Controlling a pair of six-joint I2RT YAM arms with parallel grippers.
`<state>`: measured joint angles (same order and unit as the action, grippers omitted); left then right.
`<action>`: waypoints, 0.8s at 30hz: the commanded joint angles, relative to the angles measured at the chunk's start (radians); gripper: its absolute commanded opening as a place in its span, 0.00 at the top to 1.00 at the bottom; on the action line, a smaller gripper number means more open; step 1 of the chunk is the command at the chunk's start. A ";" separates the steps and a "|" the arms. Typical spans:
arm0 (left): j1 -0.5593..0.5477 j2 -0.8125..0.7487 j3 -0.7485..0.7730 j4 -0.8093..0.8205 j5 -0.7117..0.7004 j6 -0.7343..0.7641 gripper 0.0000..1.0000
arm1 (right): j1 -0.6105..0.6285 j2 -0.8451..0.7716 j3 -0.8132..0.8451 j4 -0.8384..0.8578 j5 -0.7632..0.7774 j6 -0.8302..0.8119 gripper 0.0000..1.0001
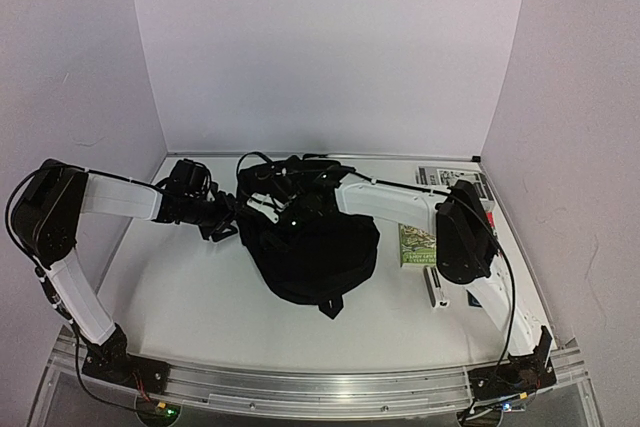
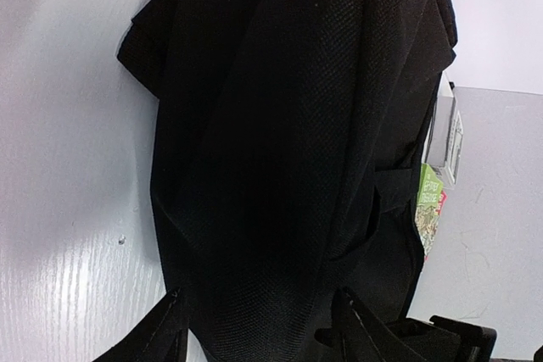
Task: Pack the student bag
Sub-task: Unzip the student bag at the center of the board.
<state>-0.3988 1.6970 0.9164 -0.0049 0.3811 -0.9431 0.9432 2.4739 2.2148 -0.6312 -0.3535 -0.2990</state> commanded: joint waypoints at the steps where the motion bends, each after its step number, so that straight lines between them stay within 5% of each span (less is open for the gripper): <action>1: 0.005 0.013 0.048 0.043 0.017 -0.009 0.43 | 0.006 0.029 0.051 0.021 0.019 -0.002 0.62; 11: 0.008 0.038 0.055 0.049 0.019 -0.015 0.45 | 0.006 -0.007 0.028 0.022 -0.004 0.010 1.00; 15: 0.012 0.056 0.058 0.062 0.023 -0.032 0.52 | 0.007 -0.043 -0.004 0.021 -0.013 0.013 1.00; 24: 0.036 0.082 0.038 0.108 0.028 -0.087 0.86 | 0.020 -0.149 -0.111 0.020 -0.020 0.017 1.00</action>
<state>-0.3823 1.7701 0.9352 0.0454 0.4100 -1.0009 0.9480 2.4499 2.1419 -0.6124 -0.3584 -0.2903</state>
